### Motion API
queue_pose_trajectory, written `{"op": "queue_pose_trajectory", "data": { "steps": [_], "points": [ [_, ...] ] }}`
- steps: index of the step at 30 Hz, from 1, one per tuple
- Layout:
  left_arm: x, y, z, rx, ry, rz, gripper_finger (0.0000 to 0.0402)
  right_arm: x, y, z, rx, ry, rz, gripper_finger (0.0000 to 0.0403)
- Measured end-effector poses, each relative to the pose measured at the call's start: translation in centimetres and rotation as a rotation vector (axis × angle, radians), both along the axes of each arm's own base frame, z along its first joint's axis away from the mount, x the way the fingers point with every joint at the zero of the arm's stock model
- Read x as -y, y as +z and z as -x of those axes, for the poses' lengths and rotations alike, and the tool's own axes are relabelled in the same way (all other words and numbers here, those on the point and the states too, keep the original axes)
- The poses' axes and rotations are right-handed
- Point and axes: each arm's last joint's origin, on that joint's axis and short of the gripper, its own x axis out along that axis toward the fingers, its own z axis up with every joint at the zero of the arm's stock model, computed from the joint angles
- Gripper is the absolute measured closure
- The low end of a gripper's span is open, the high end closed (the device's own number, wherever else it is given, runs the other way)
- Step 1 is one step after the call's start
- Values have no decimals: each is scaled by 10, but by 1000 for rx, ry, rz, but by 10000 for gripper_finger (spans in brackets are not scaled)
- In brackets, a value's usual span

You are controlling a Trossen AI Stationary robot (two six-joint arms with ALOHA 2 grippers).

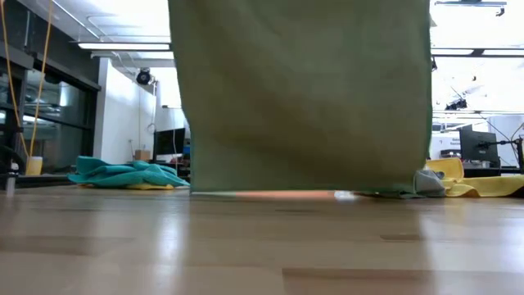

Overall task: Fold microfiber towels
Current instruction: Fold the green microfiber cloth

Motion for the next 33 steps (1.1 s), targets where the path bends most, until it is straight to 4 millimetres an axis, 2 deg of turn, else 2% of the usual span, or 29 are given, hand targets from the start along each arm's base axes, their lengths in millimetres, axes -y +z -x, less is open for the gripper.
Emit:
{"op": "queue_pose_trajectory", "data": {
  "steps": [3,8,13,21,27,30,33],
  "points": [
    [10,-4,5,-4,-43,39,401,-8,-6,3,0,23,-40,403],
    [26,-12,13,-6,-124,157,401,-21,-27,7,-59,52,-116,403],
    [42,-26,12,-25,-161,270,401,-30,-48,12,-96,51,-163,403],
    [74,-77,-12,-123,-122,379,401,-45,-80,7,-106,103,-268,403],
    [100,-119,-27,-159,-106,437,401,-53,-114,2,-89,132,-348,403],
    [111,-131,-29,-161,-122,455,401,-58,-132,-1,-63,161,-420,403],
    [119,-132,-26,-154,-152,463,401,-60,-150,-2,-39,202,-473,403]
  ]
}}
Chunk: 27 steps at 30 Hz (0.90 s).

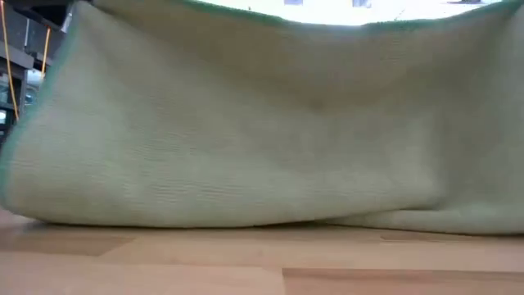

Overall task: Fold microfiber towels
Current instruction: Fold the green microfiber cloth

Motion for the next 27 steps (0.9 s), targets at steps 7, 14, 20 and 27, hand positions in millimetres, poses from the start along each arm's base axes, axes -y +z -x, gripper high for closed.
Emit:
{"op": "queue_pose_trajectory", "data": {
  "steps": [7,14,20,27],
  "points": [
    [10,8,11,-44,-172,27,401,-2,-32,2,32,70,-133,403],
    [7,-4,9,-162,-226,69,401,2,-51,6,53,81,-211,403],
    [4,-6,6,-166,-202,94,401,6,-64,9,14,29,-257,403],
    [4,-5,7,-134,-154,93,401,-4,-84,1,9,80,-183,403]
  ]
}}
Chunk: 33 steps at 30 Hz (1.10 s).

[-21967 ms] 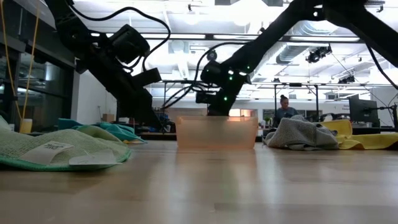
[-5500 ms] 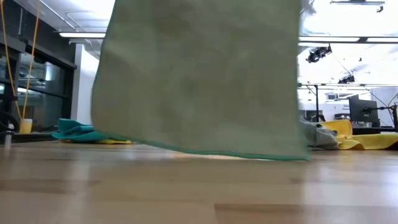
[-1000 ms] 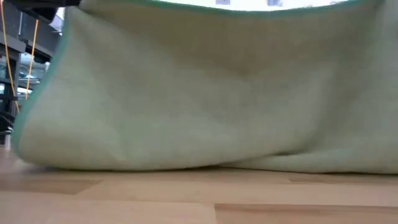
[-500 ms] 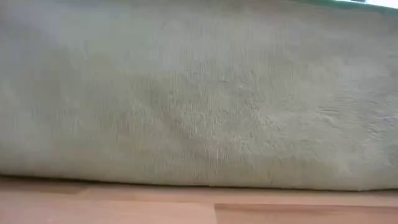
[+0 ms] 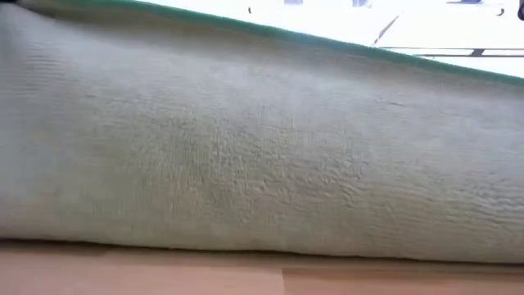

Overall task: Fold microfiber towels
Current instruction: Fold the green microfiber cloth

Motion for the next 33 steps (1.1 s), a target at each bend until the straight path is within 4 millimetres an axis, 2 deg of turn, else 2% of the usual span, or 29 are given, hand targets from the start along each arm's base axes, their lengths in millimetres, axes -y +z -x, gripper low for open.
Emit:
{"op": "queue_pose_trajectory", "data": {
  "steps": [4,12,22,33],
  "points": [
    [-5,1,0,58,108,-77,401,0,-6,-6,-3,-6,33,403],
    [-36,-13,-3,-53,323,-55,401,10,-6,-14,54,-37,167,403],
    [-60,-22,-9,-66,527,-1,401,48,-16,-29,-40,-220,359,403],
    [-81,-43,-17,-119,684,-77,402,78,-13,-45,-30,-343,463,403]
  ]
}}
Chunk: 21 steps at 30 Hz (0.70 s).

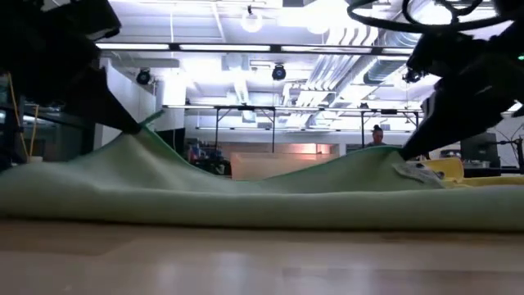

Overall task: Fold microfiber towels
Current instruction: Fold the green microfiber cloth

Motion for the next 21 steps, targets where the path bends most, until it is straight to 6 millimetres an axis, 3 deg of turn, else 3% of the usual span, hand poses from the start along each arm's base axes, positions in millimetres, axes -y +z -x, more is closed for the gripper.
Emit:
{"op": "queue_pose_trajectory", "data": {
  "steps": [12,21],
  "points": [
    [-20,-8,-2,-65,111,-17,402,18,2,-5,-28,-31,98,403],
    [-19,-35,-3,-126,150,-47,402,33,-3,-5,-107,-84,68,403]
  ]
}}
